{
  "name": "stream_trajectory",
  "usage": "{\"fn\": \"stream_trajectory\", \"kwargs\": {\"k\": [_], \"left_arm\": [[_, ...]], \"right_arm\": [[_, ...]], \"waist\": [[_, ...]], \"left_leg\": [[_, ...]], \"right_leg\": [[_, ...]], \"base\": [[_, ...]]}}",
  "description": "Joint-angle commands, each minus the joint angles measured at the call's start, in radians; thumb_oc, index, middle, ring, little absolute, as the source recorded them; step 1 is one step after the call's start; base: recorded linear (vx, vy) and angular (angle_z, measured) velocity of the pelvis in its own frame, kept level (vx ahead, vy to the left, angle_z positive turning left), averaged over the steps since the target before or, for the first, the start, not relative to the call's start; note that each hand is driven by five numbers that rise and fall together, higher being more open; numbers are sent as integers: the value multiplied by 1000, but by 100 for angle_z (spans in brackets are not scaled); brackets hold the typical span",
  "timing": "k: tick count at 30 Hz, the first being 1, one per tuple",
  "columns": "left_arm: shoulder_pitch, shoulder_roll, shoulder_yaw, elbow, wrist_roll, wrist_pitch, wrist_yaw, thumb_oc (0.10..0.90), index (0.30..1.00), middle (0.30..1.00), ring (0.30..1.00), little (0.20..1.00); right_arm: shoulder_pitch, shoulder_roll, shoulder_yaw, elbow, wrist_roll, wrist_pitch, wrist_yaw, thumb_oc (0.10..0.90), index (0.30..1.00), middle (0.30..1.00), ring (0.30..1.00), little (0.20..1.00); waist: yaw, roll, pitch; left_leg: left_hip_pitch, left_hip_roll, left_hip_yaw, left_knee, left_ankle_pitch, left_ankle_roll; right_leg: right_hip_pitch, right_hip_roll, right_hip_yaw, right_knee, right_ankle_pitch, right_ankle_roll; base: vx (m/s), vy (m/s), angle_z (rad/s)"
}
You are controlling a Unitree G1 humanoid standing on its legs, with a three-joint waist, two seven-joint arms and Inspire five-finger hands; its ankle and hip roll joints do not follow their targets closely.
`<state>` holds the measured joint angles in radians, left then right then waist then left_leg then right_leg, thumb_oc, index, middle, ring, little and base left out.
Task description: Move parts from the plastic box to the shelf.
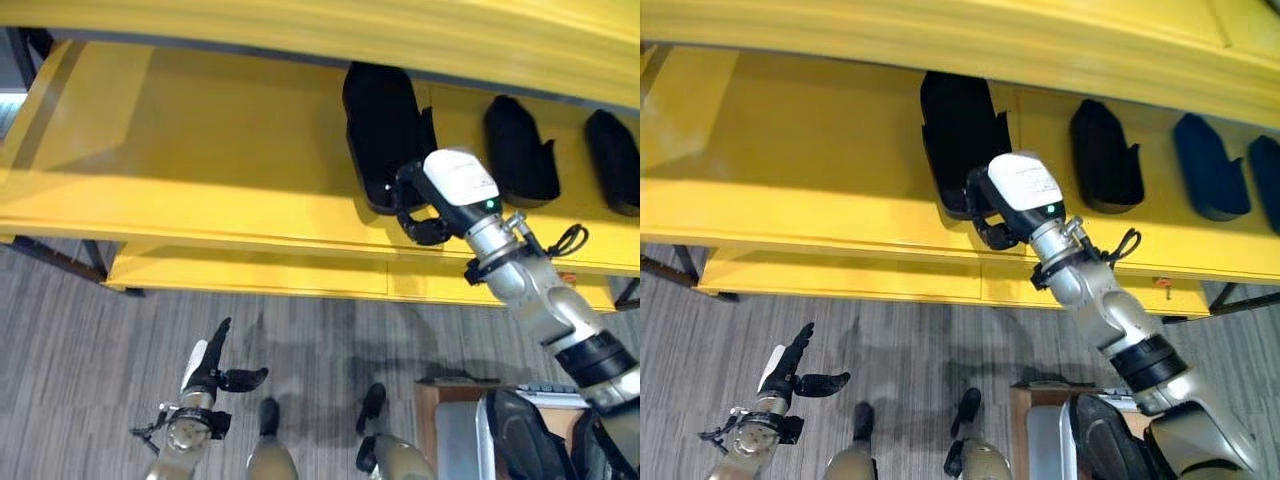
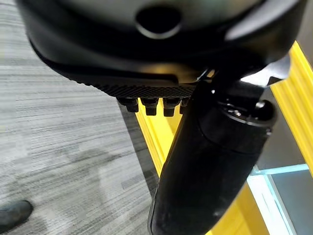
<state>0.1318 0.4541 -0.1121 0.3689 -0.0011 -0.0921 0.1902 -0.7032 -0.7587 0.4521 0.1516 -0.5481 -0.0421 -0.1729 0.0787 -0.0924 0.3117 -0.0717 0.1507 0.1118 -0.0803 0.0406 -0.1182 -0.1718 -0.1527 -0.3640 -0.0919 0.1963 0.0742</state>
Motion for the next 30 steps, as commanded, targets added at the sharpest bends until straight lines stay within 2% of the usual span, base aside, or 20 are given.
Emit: {"fn": "stream_trajectory", "kwargs": {"k": [1, 8, 16, 20, 30], "left_arm": [[-30, 82, 16, -102, -49, -89, 42, 900, 1000, 1000, 1000, 1000], [-45, 76, 8, -108, -61, -90, 48, 900, 1000, 1000, 1000, 1000], [-69, 79, -6, -130, -88, -105, 57, 900, 1000, 1000, 1000, 1000], [-78, 76, -14, -131, -100, -106, 61, 900, 1000, 1000, 1000, 1000], [-76, 65, -11, -129, -111, -107, 73, 900, 1000, 1000, 1000, 1000]], "right_arm": [[-273, -32, 0, 17, 30, 15, -122, 400, 300, 300, 300, 300], [-356, -15, 40, 96, 60, 32, -117, 400, 300, 300, 300, 300], [-436, 9, 82, 242, 122, 54, -128, 400, 300, 300, 300, 300], [-466, 37, 87, 312, 162, 60, -143, 400, 300, 300, 300, 300], [-466, 55, 95, 318, 179, 62, -140, 400, 300, 300, 300, 300]], "waist": [[15, -3, -8], [16, 29, 28], [21, 50, 55], [25, 55, 63], [22, 58, 66]], "left_leg": [[73, 37, 31, -4, -36, 7], [30, 39, 17, -4, -17, 1], [-14, 35, -5, -5, -2, -5], [-19, 32, -8, -3, -1, -3], [-15, 24, -4, -6, -6, 0]], "right_leg": [[-42, -110, 23, 106, -31, 112], [-74, -121, 6, 116, -29, 110], [-98, -134, -8, 124, -30, 107], [-103, -136, -8, 124, -29, 106], [-109, -142, -2, 127, -27, 108]], "base": [[-56, -22, 7], [-19, -4, 7], [-4, -7, 9], [2, 0, 5], [0, 0, 0]]}}
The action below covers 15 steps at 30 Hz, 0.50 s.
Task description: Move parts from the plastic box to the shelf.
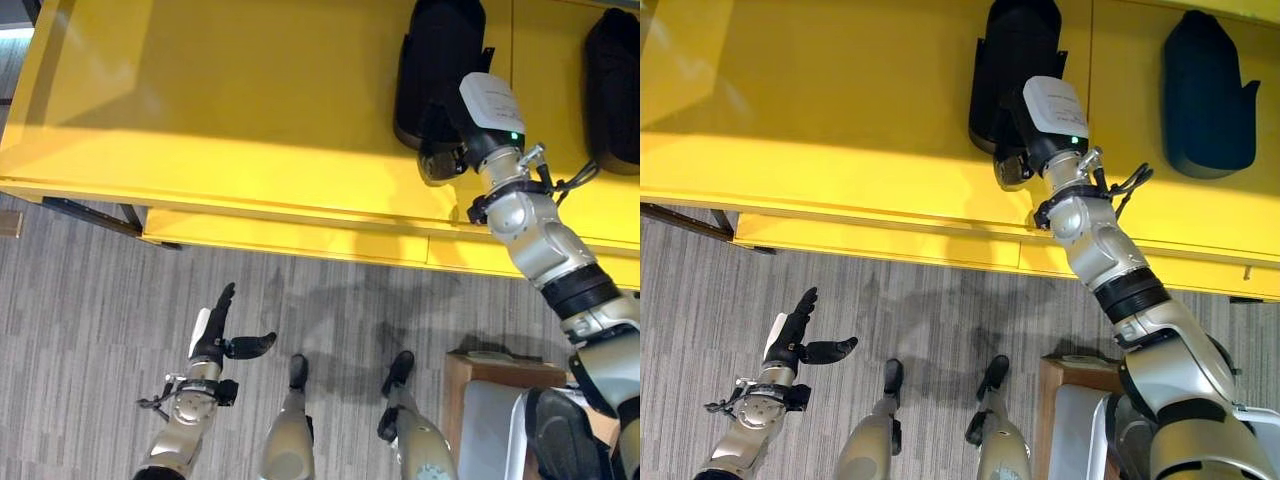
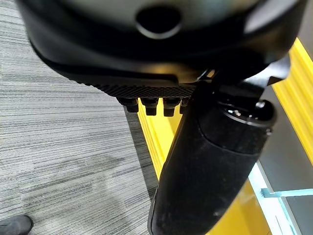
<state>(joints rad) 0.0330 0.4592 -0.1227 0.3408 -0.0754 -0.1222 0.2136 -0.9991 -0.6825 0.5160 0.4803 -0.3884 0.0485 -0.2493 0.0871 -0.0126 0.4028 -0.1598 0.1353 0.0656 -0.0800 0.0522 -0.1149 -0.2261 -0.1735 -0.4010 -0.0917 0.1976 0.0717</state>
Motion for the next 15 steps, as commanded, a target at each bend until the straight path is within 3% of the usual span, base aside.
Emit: {"fn": "stream_trajectory", "kwargs": {"k": [1, 9, 10, 11, 12, 13, 15], "left_arm": [[23, 60, 0, -101, -37, -77, 49, 900, 1000, 1000, 1000, 1000], [29, 60, 8, -105, -43, -82, 50, 900, 1000, 1000, 1000, 1000], [30, 60, 8, -105, -43, -82, 50, 900, 1000, 1000, 1000, 1000], [34, 57, 9, -86, -42, -82, 53, 900, 1000, 1000, 1000, 1000], [34, 57, 9, -85, -42, -82, 54, 900, 1000, 1000, 1000, 1000], [36, 58, 12, -86, -44, -82, 52, 900, 1000, 1000, 1000, 1000], [39, 62, 16, -97, -45, -82, 49, 900, 1000, 1000, 1000, 1000]], "right_arm": [[-170, -21, 31, -11, 20, -28, -63, 400, 300, 300, 300, 300], [-193, -25, 63, 9, 11, -29, -46, 400, 300, 300, 300, 300], [-193, -25, 63, 10, 11, -29, -46, 427, 338, 338, 338, 338], [-194, -28, 70, 9, 8, -30, -40, 571, 539, 539, 539, 539], [-194, -28, 70, 8, 8, -29, -40, 592, 569, 569, 569, 569], [-197, -31, 80, 8, 4, -29, -32, 900, 1000, 1000, 1000, 1000], [-205, -38, 91, 10, 0, -30, -25, 900, 1000, 1000, 1000, 1000]], "waist": [[13, -22, -25], [15, -27, -22], [15, -27, -23], [14, -29, -23], [14, -29, -23], [15, -31, -23], [15, -34, -22]], "left_leg": [[73, 39, 42, -7, -18, -4], [75, 42, 44, -7, -18, -5], [75, 42, 45, -7, -18, -5], [77, 45, 46, -7, -16, -6], [77, 45, 46, -7, -16, -6], [78, 48, 46, -7, -16, -8], [80, 50, 47, -7, -15, -9]], "right_leg": [[-55, -121, 35, 126, -29, 110], [-59, -117, 41, 124, -26, 110], [-59, -117, 41, 124, -26, 110], [-59, -116, 41, 124, -26, 109], [-59, -115, 41, 124, -26, 109], [-59, -114, 41, 124, -25, 108], [-58, -112, 41, 122, -24, 109]], "base": [[0, 0, 0], [0, 0, 0], [0, 0, 0], [0, 0, 0], [0, 0, 0], [0, 0, 0], [0, 0, 0]]}}
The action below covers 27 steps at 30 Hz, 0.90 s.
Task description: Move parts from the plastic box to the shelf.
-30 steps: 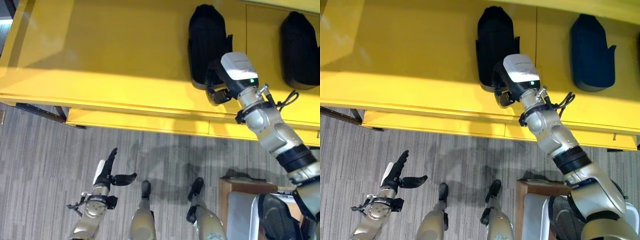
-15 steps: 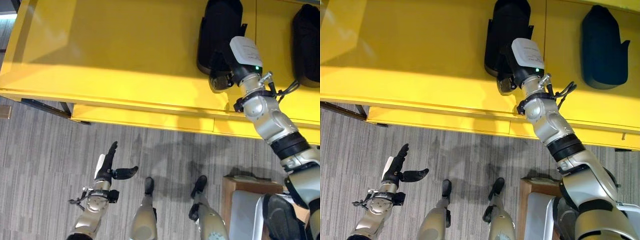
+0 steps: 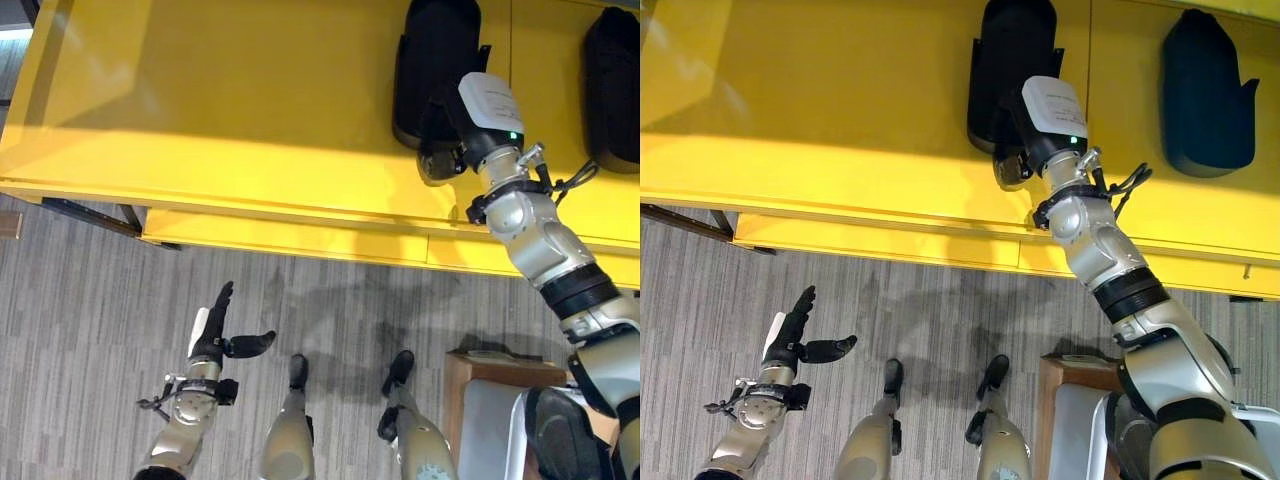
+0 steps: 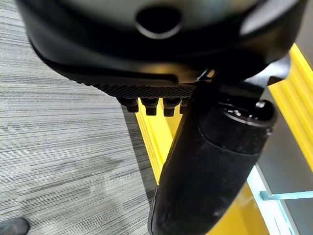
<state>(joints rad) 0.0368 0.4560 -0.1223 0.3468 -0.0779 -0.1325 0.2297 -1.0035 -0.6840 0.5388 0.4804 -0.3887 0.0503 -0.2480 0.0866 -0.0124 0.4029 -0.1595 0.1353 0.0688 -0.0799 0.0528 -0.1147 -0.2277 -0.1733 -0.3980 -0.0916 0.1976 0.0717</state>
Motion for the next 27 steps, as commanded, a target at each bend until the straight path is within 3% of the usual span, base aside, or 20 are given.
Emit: {"fn": "stream_trajectory", "kwargs": {"k": [1, 16, 27], "left_arm": [[38, 65, 15, -103, -43, -72, 30, 900, 1000, 1000, 1000, 1000], [57, 72, 45, -105, -30, -60, 27, 900, 1000, 1000, 1000, 1000], [65, 70, 74, -99, -3, -44, 27, 900, 1000, 1000, 1000, 1000]], "right_arm": [[-206, -41, 76, 14, -3, -33, -20, 900, 1000, 1000, 1000, 1000], [-206, -116, 90, -124, -37, -45, 28, 900, 1000, 1000, 1000, 1000], [-187, -181, 1, -363, -90, -68, 18, 900, 1000, 1000, 1000, 1000]], "waist": [[15, -35, -22], [-4, -56, -29], [-25, -65, -47]], "left_leg": [[81, 51, 47, -7, -16, -11], [100, 59, 69, -6, -21, -14], [121, 57, 83, -5, -31, -11]], "right_leg": [[-58, -111, 38, 122, -24, 109], [-60, -101, 58, 115, -17, 107], [-57, -100, 71, 116, -15, 109]], "base": [[0, 0, 0], [0, 0, 0], [-3, 3, -5]]}}
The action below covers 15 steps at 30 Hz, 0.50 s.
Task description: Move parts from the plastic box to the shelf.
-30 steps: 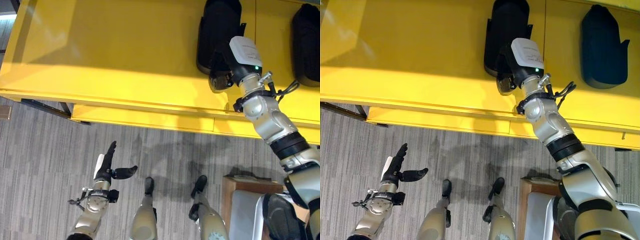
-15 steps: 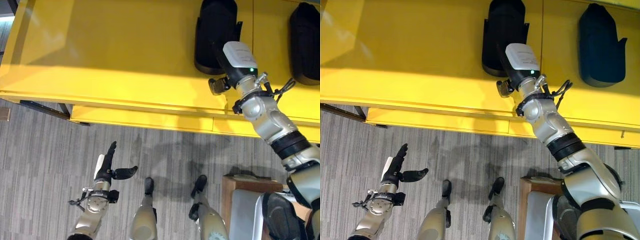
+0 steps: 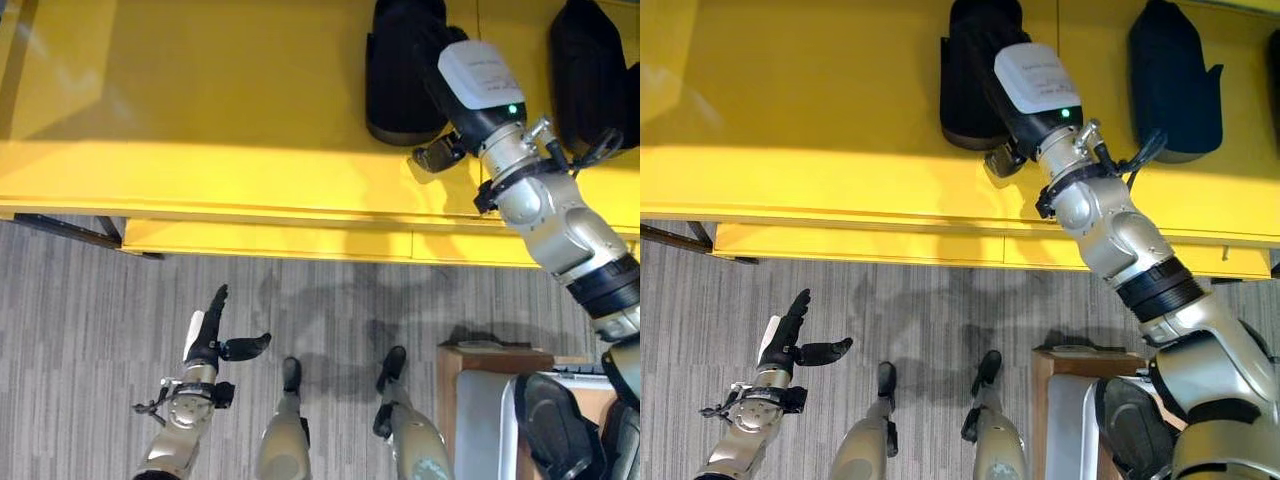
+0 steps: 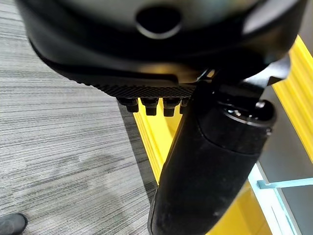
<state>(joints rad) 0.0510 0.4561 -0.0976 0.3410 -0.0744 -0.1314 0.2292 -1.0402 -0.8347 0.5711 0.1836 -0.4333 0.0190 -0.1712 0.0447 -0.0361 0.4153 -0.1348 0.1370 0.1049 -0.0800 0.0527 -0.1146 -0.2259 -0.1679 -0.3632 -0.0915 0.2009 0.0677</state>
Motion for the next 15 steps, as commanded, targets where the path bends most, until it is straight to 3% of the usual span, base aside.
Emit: {"fn": "stream_trajectory", "kwargs": {"k": [1, 10, 15], "left_arm": [[51, 71, 52, -100, -3, -45, 27, 900, 1000, 1000, 1000, 1000], [60, 66, 63, -102, 13, -34, 24, 900, 1000, 1000, 1000, 1000], [61, 54, 56, -110, 27, -26, 25, 900, 1000, 1000, 1000, 1000]], "right_arm": [[-151, -33, -39, -82, -49, -38, -61, 900, 1000, 1000, 1000, 1000], [-65, -28, -158, -253, -38, -63, -84, 900, 1000, 1000, 1000, 1000], [119, 32, -279, -347, -21, -91, -104, 900, 1000, 1000, 1000, 1000]], "waist": [[16, -42, -62], [3, -44, -80], [-8, -42, -91]], "left_leg": [[98, 54, 47, -6, -33, -10], [114, 48, 49, -5, -43, -3], [125, 39, 47, -4, -51, 5]], "right_leg": [[-58, -106, 38, 116, -18, 113], [-51, -110, 47, 124, -23, 115], [-46, -117, 53, 136, -26, 119]], "base": [[0, 0, 0], [0, 0, 0], [-2, 26, 0]]}}
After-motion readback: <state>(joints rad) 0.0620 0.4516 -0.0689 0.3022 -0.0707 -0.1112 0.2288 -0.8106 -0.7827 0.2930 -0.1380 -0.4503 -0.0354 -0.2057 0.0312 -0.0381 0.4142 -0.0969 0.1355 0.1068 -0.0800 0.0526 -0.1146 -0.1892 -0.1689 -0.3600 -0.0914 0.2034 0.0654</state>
